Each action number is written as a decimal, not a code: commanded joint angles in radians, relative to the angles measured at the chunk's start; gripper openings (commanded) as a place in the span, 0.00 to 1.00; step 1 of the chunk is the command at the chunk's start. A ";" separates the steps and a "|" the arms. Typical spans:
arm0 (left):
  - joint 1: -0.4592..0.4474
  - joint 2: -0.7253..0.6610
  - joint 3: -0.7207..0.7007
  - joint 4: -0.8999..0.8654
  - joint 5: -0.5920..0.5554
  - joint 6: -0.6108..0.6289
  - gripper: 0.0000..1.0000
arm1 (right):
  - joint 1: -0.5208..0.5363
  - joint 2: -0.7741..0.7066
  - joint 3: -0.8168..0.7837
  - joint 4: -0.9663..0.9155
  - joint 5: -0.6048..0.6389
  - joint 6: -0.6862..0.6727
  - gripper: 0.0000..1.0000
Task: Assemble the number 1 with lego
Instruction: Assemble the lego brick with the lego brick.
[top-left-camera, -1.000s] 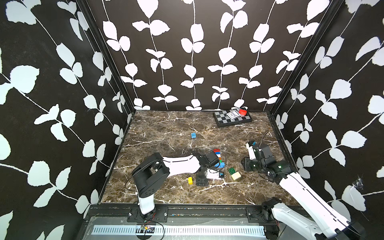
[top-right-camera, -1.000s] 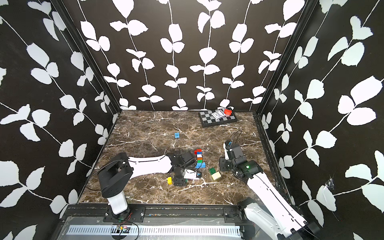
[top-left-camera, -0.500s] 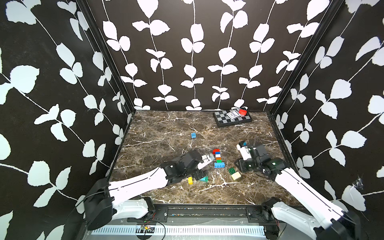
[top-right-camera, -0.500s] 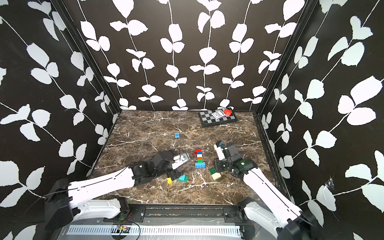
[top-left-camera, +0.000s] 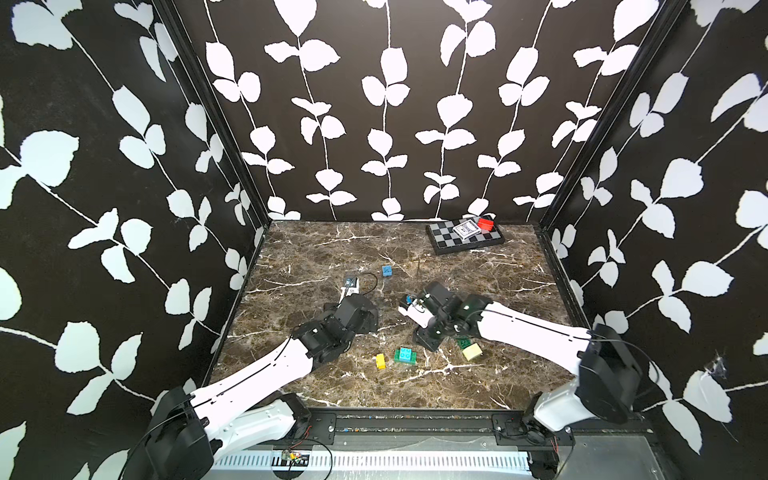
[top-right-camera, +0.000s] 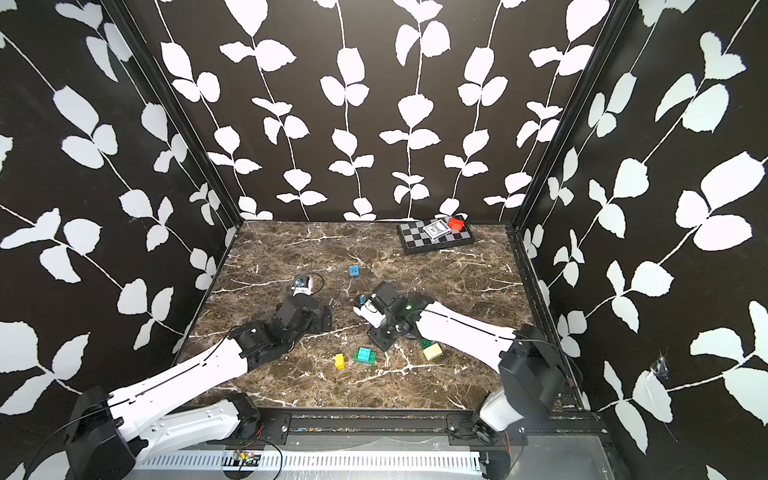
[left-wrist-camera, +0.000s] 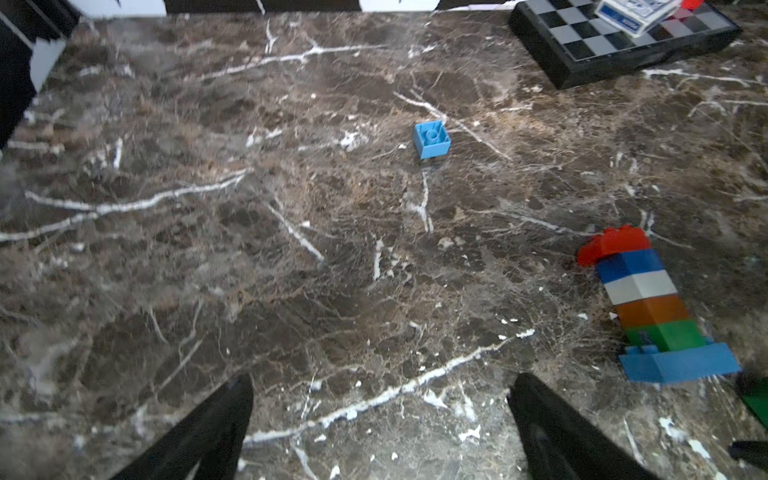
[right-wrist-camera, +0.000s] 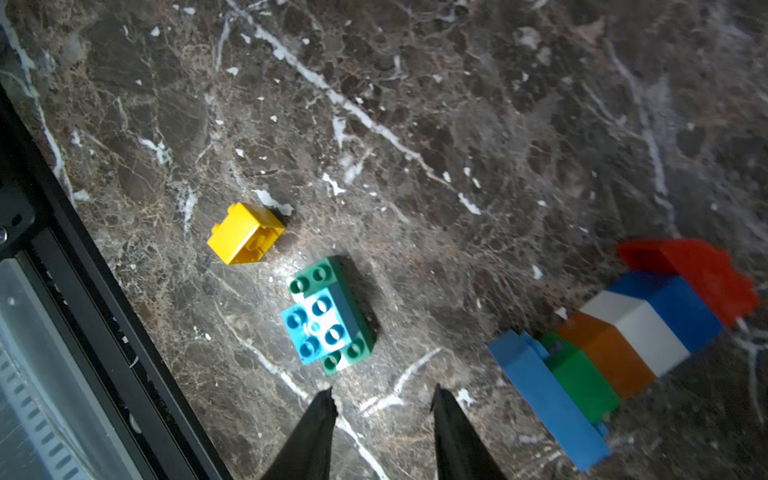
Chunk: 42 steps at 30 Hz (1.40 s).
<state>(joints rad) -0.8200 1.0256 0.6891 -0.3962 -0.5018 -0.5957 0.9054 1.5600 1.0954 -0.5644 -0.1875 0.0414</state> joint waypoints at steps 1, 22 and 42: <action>0.008 -0.040 -0.042 -0.061 -0.009 -0.179 0.99 | 0.030 0.071 0.070 -0.009 0.003 -0.027 0.40; 0.056 -0.080 -0.084 -0.143 -0.014 -0.283 0.99 | 0.061 0.212 0.071 -0.056 0.012 -0.078 0.37; 0.070 -0.093 -0.099 -0.230 -0.014 -0.370 0.99 | 0.119 0.386 0.134 -0.288 0.192 -0.156 0.33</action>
<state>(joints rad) -0.7586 0.9466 0.6048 -0.5728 -0.5091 -0.9386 1.0096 1.8370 1.2930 -0.7300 -0.0765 -0.0994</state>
